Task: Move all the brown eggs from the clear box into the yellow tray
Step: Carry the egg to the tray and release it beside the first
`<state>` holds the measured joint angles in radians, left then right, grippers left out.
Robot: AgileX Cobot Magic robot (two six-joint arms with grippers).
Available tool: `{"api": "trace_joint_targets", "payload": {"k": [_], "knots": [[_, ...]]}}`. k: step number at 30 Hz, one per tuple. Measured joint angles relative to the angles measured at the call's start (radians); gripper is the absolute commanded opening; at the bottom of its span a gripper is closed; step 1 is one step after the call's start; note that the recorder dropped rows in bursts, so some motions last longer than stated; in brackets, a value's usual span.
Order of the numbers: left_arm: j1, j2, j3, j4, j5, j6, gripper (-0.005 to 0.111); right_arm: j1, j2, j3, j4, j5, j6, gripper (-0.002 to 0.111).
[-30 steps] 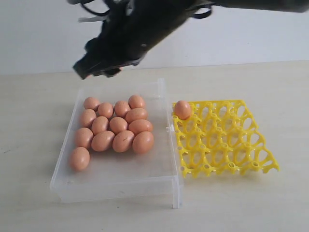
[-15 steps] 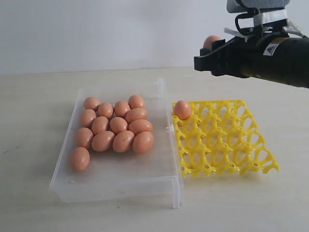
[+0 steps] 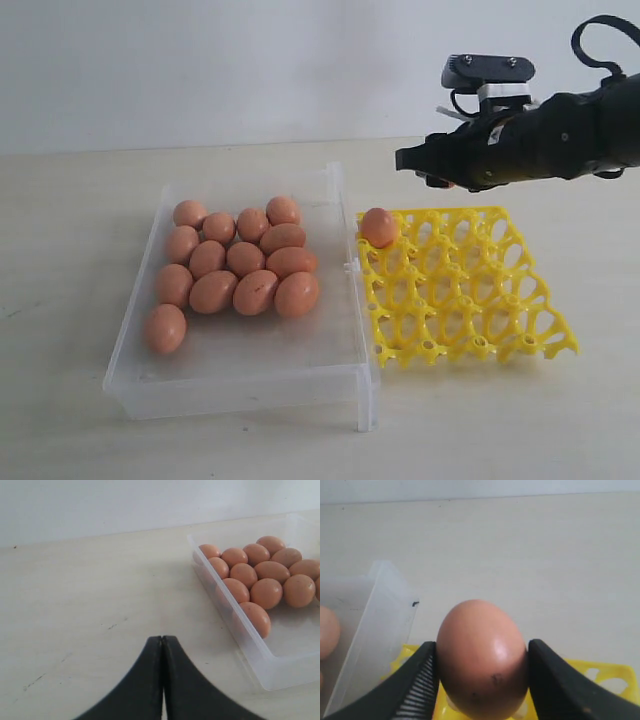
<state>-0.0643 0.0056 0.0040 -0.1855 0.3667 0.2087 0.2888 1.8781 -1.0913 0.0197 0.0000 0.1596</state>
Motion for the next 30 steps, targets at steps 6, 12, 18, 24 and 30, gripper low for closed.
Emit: {"api": "trace_joint_targets", "payload": {"k": [6, 12, 18, 24, 30], "knots": [[0.000, 0.000, 0.000, 0.000, 0.000, 0.000, 0.000, 0.000, 0.050, -0.024, 0.000, 0.013, 0.000, 0.000], [0.000, 0.000, 0.000, 0.000, 0.000, 0.000, 0.000, 0.006, 0.059, -0.024, 0.000, 0.021, 0.004, 0.000], [0.000, 0.000, 0.000, 0.000, 0.000, 0.000, 0.000, 0.027, 0.059, -0.024, 0.008, 0.019, 0.009, 0.000], [0.000, 0.000, 0.000, 0.000, 0.000, 0.000, 0.000, 0.039, 0.084, -0.026, 0.008, 0.016, 0.009, 0.000], [0.000, 0.000, 0.000, 0.000, 0.000, 0.000, 0.000, 0.043, 0.120, -0.026, 0.008, 0.025, 0.009, 0.000]]}}
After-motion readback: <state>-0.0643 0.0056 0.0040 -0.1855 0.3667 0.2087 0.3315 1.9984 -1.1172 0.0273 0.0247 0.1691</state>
